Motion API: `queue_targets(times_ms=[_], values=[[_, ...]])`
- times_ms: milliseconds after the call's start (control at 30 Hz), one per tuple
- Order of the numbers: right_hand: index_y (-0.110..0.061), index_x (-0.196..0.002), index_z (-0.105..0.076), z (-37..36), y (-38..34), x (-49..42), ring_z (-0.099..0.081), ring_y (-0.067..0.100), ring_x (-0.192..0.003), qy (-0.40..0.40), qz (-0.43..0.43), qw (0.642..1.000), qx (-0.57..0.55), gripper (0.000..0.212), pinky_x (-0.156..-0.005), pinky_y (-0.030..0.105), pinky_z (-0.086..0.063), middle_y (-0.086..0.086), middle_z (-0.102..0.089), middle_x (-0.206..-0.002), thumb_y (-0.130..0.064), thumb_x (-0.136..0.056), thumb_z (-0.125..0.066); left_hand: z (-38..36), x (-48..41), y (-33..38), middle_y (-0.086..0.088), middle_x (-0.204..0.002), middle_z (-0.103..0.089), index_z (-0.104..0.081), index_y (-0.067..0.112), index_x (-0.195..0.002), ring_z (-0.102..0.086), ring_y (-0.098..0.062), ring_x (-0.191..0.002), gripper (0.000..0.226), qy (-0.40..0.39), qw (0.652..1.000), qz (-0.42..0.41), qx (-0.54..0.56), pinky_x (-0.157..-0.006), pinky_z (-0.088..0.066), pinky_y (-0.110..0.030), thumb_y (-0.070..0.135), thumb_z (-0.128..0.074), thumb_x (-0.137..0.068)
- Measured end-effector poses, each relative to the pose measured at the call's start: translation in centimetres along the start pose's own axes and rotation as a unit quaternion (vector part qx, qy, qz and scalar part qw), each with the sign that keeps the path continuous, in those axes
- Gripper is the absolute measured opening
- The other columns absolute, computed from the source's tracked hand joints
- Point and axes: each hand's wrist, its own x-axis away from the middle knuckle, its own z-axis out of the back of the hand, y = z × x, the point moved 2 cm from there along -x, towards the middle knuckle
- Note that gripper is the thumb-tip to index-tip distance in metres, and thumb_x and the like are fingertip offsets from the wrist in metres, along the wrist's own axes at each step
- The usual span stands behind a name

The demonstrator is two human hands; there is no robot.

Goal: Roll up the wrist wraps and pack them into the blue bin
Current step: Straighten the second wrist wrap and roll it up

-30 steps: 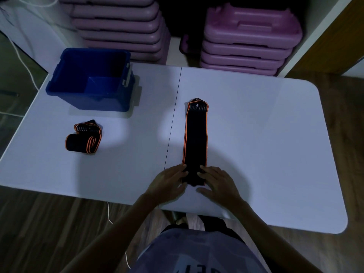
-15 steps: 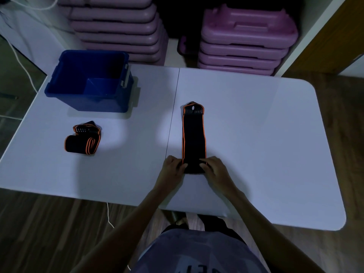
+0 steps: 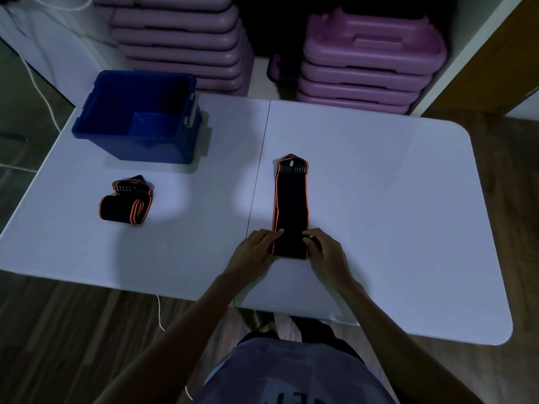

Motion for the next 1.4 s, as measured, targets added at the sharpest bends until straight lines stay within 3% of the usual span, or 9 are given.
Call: queue_targets(times_ms=[233, 400, 500, 700, 867, 967, 1100, 1200, 1400], values=[[-0.024, -0.136, -0.047, 0.7, 1.2, 0.6, -0.049, -0.006, -0.077, -0.117, 0.050, 0.990, 0.057, 0.067, -0.066, 0.017, -0.037, -0.025, -0.044, -0.090, -0.047, -0.077, -0.070, 0.4, -0.7, -0.3, -0.012, -0.094, -0.064, -0.061, 0.008, -0.113, -0.058, -0.027, -0.087, 0.037, 0.000, 0.999, 0.000, 0.032, -0.073, -0.049, -0.037, 0.026, -0.049, -0.083], [-0.039, -0.102, -0.063, 0.9, 1.0, -0.5, -0.054, 0.000, -0.075, -0.097, 0.013, 0.995, 0.022, 0.018, -0.066, 0.020, -0.037, -0.013, -0.051, -0.082, -0.039, -0.085, -0.061, -0.2, -0.9, 0.3, -0.013, -0.087, -0.061, -0.062, 0.003, -0.085, -0.055, -0.026, -0.086, 0.031, 0.038, 0.990, 0.100, 0.091, -0.072, -0.041, -0.031, 0.034, -0.059, -0.085], [-0.040, -0.073, -0.054, 1.1, 0.5, -0.9, -0.055, 0.004, -0.073, -0.105, -0.024, 0.994, 0.024, 0.017, -0.064, 0.025, -0.039, -0.010, -0.055, -0.080, -0.035, -0.088, -0.059, -0.1, -1.0, 0.9, -0.012, -0.093, -0.064, -0.064, 0.003, -0.094, -0.058, -0.023, -0.088, 0.026, 0.070, 0.979, 0.135, 0.139, -0.074, -0.042, -0.028, 0.027, -0.065, -0.084], [-0.019, -0.088, -0.062, 1.6, 0.1, -2.4, -0.061, 0.018, -0.083, -0.127, -0.085, 0.987, 0.044, 0.029, -0.075, 0.037, -0.048, -0.001, -0.065, -0.091, -0.044, -0.094, -0.047, 0.0, -1.4, 1.4, -0.002, -0.091, -0.067, -0.066, 0.011, -0.099, -0.055, -0.004, -0.073, 0.023, 0.107, 0.951, 0.195, 0.215, -0.065, -0.039, -0.003, 0.025, -0.068, -0.081], [-0.021, -0.066, -0.054, 1.5, -0.4, -4.0, -0.062, 0.021, -0.073, -0.145, -0.143, 0.976, 0.074, 0.048, -0.069, 0.035, -0.044, 0.001, -0.062, -0.065, -0.056, -0.094, -0.038, -0.1, -1.6, 1.3, 0.009, -0.074, -0.061, -0.058, 0.014, -0.107, -0.059, -0.011, -0.069, 0.033, 0.112, 0.918, 0.260, 0.278, -0.059, -0.043, -0.015, 0.024, -0.072, -0.079], [-0.022, -0.063, -0.048, 1.8, -0.6, -4.2, -0.061, 0.018, -0.063, -0.104, -0.158, 0.980, 0.055, 0.044, -0.062, 0.033, -0.042, -0.002, -0.060, -0.057, -0.059, -0.087, -0.048, 0.0, -2.4, 1.0, 0.000, -0.079, -0.063, -0.035, 0.024, -0.138, -0.061, -0.015, -0.074, 0.062, 0.062, 0.949, 0.213, 0.226, -0.065, -0.048, -0.023, 0.031, -0.064, -0.084], [-0.030, -0.092, -0.054, 1.6, -0.8, -3.3, -0.061, 0.013, -0.077, -0.015, -0.111, 0.994, -0.005, 0.020, -0.072, 0.036, -0.047, -0.012, -0.063, -0.090, -0.046, -0.082, -0.063, -0.2, -2.3, 0.7, -0.011, -0.110, -0.055, -0.046, 0.025, -0.133, -0.054, -0.025, -0.100, 0.046, 0.028, 0.979, 0.176, 0.099, -0.082, -0.049, -0.036, 0.037, -0.053, -0.089], [-0.030, -0.118, -0.054, 1.7, -0.9, -2.4, -0.061, 0.010, -0.081, -0.011, -0.064, 0.998, 0.018, 0.035, -0.077, 0.033, -0.049, -0.013, -0.059, -0.114, -0.039, -0.085, -0.063, -0.4, -2.1, 0.2, -0.013, -0.124, -0.055, -0.054, 0.018, -0.126, -0.050, -0.030, -0.113, 0.049, 0.066, 0.991, 0.117, 0.019, -0.089, -0.047, -0.044, 0.045, -0.050, -0.086], [-0.033, -0.143, -0.035, 2.5, 0.0, -2.7, -0.035, 0.007, -0.136, -0.148, 0.058, 0.973, 0.170, 0.073, -0.101, 0.035, -0.040, -0.013, -0.032, -0.153, -0.036, -0.079, -0.070, 0.3, -3.0, -0.4, 0.001, -0.145, -0.045, -0.045, 0.020, -0.135, -0.039, -0.018, -0.133, 0.051, -0.008, 0.994, 0.108, 0.018, -0.103, -0.034, -0.038, 0.042, -0.052, -0.089]])
